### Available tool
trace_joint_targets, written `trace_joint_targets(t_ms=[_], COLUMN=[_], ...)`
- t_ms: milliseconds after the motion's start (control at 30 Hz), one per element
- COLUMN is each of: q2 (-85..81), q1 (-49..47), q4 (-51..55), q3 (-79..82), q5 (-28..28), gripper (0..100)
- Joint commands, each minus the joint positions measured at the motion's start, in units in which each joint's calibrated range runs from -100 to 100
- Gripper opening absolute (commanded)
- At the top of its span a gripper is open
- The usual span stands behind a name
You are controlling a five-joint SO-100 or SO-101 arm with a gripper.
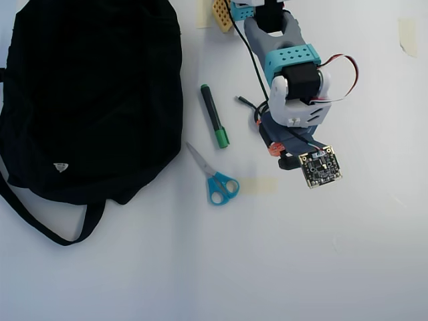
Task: Put the bike light into the black bag
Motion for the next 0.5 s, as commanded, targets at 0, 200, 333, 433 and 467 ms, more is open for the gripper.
trace_joint_targets(t_ms=[0, 200, 333, 433, 467], q2=[-8.94, -18.98, -25.7, -30.68, -34.0], q1=[1.09, 2.07, 2.44, 2.89, 2.96], q4=[1.46, 1.46, 1.29, 1.29, 1.29], q3=[5.42, 18.45, 27.17, 33.64, 37.95], q5=[0.25, 0.3, 0.36, 1.46, 1.51], gripper=[2, 2, 2, 2, 2])
